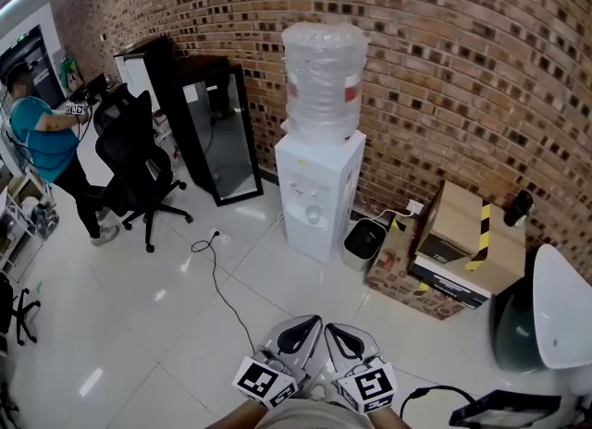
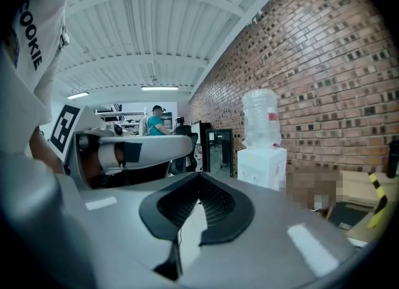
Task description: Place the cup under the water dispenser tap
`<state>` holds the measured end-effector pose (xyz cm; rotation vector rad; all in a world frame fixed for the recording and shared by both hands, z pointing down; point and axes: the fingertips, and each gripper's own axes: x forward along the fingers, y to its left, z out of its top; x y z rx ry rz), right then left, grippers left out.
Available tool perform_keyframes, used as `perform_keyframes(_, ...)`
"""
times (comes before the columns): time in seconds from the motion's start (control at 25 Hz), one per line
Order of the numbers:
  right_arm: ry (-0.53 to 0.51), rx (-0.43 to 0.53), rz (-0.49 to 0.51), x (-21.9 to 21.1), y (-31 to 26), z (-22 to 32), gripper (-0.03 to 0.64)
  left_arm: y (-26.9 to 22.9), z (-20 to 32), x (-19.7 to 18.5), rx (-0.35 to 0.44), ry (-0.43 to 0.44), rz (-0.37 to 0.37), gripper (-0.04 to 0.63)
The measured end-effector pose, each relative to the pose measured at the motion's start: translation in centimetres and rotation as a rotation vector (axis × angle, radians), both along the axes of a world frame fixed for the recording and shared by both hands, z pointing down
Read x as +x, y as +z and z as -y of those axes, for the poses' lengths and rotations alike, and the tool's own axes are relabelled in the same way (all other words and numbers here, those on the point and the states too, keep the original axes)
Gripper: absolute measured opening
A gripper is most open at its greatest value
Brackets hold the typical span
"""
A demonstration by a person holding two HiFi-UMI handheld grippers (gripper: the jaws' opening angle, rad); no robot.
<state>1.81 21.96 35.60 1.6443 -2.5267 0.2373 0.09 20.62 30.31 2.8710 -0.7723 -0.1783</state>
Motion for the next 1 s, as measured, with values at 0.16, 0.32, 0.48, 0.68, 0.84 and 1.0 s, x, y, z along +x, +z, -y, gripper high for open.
perform_keyframes(0.16, 0.004, 0.003, -0.005, -1.3, -0.3, 0.1, 0.005, -0.1, 0.0, -1.5, -0.004, -0.003, 0.0, -0.014)
perform_keyframes(0.32, 0.023, 0.007, -0.012, -2.0, -0.5, 0.2, 0.005, -0.2, 0.0, -2.5, -0.005, 0.008, -0.003, -0.014)
perform_keyframes(0.48, 0.032, 0.008, -0.011, -2.9, -0.4, 0.3, 0.005, -0.3, 0.0, -3.3, -0.006, 0.013, -0.011, -0.014)
perform_keyframes(0.68, 0.024, 0.009, -0.013, -3.7, -0.5, 0.5, 0.005, -0.4, 0.1, -4.2, -0.005, 0.005, -0.014, -0.014)
perform_keyframes(0.84, 0.014, 0.011, -0.019, -4.4, -0.4, 0.5, 0.005, -0.2, 0.3, -4.9, -0.009, -0.006, -0.02, -0.014)
perform_keyframes(1.0, 0.019, 0.006, -0.029, -4.7, -0.4, 0.7, 0.005, -0.3, 0.4, -5.3, -0.004, -0.002, -0.027, -0.014)
